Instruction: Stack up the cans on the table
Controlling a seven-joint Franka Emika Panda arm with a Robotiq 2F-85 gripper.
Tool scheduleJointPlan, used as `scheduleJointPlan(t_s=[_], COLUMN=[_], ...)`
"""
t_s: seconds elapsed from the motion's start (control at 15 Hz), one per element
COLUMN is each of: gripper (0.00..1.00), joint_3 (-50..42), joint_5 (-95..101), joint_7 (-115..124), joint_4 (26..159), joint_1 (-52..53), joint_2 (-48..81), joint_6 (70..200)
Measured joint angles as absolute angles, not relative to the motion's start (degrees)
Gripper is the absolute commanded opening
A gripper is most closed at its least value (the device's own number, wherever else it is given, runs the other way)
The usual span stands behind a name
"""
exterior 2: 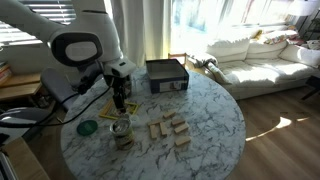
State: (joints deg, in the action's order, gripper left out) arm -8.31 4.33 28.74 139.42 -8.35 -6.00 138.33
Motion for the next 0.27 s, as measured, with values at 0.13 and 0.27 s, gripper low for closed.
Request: scheduleJointPlan(t_s=[0.13,0.27], gripper=[1.0,1.0], joint_3=[-8.4,-8.7], joint_5=[3.4,2.7], joint_7=[25.4,23.0], joint_4=[139.4,139.5], joint_1=[-8.6,-9.0], joint_2=[-8.6,-10.8], joint_6=[137.0,135.5])
